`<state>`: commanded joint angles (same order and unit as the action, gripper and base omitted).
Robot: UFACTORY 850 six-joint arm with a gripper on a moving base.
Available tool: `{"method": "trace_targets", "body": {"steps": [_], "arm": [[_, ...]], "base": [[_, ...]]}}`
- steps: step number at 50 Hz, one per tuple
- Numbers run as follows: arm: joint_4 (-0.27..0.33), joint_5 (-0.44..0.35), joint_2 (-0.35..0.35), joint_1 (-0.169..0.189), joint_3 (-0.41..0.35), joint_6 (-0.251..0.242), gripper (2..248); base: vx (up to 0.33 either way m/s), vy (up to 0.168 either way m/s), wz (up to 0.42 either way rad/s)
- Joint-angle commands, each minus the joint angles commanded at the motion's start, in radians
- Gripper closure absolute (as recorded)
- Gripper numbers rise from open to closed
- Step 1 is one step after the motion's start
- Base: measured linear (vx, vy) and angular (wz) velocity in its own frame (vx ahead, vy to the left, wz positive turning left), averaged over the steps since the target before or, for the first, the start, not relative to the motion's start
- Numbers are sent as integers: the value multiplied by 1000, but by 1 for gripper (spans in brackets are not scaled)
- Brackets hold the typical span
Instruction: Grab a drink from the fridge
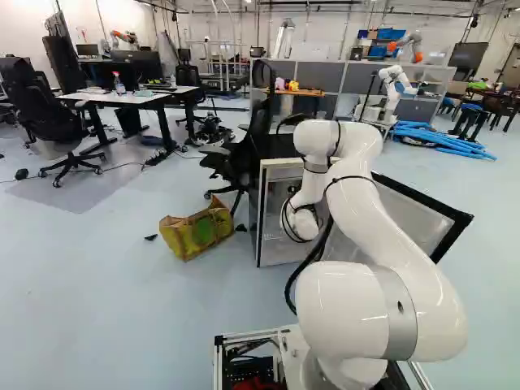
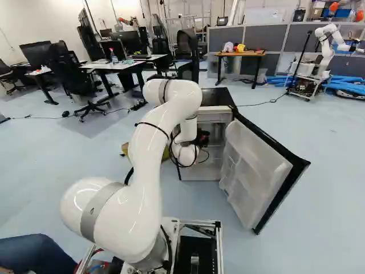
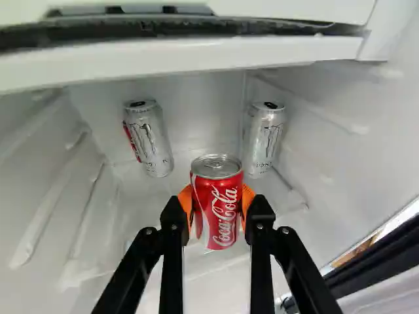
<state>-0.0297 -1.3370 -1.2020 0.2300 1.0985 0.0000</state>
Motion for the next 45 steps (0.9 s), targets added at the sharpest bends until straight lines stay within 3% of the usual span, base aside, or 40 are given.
{"method": "trace_targets", "body": {"steps": [45], "arm": [[0, 0, 290, -18, -368, 0, 156]], "base": [[0, 0, 0]]}}
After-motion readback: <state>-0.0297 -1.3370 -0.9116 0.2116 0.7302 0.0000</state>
